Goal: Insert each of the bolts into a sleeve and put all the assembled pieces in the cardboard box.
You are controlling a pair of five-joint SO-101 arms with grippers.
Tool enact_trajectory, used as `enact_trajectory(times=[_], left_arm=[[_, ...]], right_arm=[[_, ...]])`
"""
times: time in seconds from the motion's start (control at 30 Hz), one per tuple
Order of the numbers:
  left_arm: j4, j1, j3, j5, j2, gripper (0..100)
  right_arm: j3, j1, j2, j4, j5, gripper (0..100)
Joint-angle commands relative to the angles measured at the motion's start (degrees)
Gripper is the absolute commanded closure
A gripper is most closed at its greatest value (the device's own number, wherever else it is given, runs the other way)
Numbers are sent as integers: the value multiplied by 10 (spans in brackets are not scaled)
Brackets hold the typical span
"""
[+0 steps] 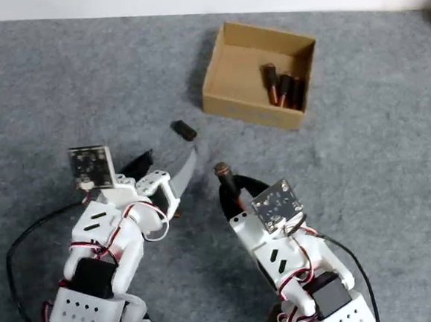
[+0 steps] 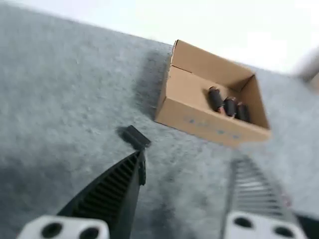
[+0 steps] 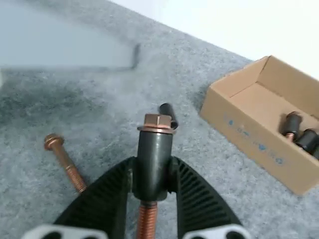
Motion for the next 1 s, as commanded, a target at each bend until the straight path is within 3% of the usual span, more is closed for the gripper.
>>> enact_trajectory(times=[0.0,0.33,0.6,0.8,0.97], left_arm=[[-68,-3,15,-188,0,993],[-138,-6,76,-218,19,992],[-220,-7,-9,-216,295,992],[-236,-7,-133,-215,531,993],[-236,-25,-163,-210,564,993]], right_arm=[[-25,22,-5,-29,3,995],[-25,57,0,-51,3,995],[-53,91,21,-59,-11,995],[-192,111,294,-126,-10,995],[-425,159,611,-170,-11,995]])
